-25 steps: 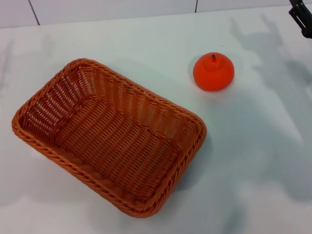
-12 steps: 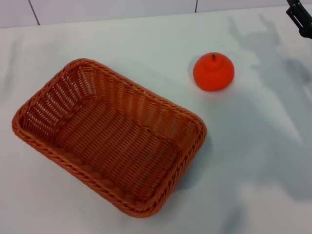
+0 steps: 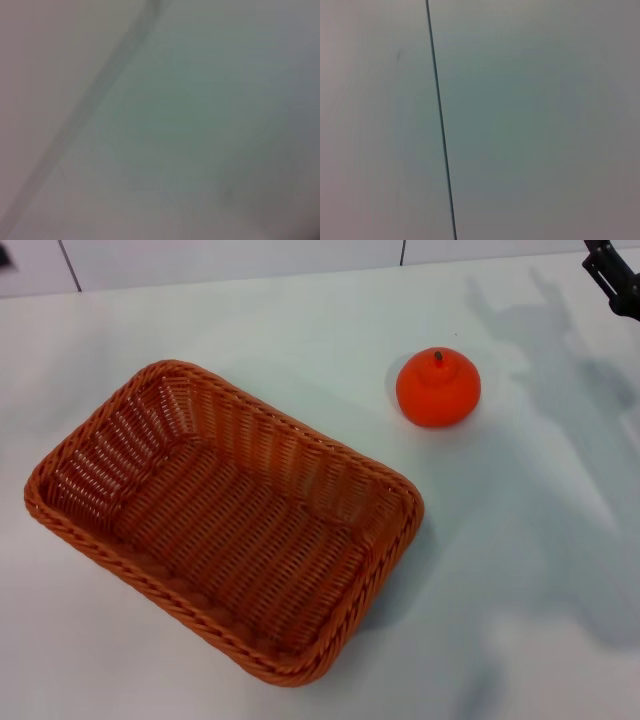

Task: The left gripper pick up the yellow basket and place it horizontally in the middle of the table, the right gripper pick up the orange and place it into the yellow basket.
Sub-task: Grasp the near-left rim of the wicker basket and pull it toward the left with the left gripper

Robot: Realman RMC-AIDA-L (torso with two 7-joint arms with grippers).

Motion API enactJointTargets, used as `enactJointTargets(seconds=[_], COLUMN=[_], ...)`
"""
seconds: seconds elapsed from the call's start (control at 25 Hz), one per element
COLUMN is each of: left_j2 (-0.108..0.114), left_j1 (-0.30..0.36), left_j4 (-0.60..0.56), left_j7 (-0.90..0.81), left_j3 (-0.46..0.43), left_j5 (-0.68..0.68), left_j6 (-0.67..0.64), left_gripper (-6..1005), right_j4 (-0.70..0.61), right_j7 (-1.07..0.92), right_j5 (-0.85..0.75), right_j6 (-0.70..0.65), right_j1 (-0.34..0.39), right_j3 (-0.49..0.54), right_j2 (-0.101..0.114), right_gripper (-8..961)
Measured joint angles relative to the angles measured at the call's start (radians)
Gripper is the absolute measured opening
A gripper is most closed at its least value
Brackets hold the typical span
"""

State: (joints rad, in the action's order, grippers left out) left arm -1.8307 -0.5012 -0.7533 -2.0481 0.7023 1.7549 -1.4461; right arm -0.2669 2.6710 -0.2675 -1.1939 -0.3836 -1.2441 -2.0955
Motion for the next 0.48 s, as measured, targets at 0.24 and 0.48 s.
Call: enactJointTargets(seconds=[0.24, 0.48], left_j2=[0.032, -0.013], left_j1=[-0.164, -0.222], left_j4=[-0.044, -0.149], left_j7=[-0.108, -0.118], left_j3=[0.01, 0.113], left_j5=[0.384, 0.593], left_j6=[-0.158, -0.209], left_gripper=[908, 909], right_j4=[0.0, 0.0], right_j7=[-0.001, -0.017], right_j5=[-0.002, -0.002], right_j6=[0.001, 0.001], right_j1=[-0.007, -0.008], right_j3=[-0.004, -0.014], right_j2=[0.0, 0.0], right_gripper=[945, 945])
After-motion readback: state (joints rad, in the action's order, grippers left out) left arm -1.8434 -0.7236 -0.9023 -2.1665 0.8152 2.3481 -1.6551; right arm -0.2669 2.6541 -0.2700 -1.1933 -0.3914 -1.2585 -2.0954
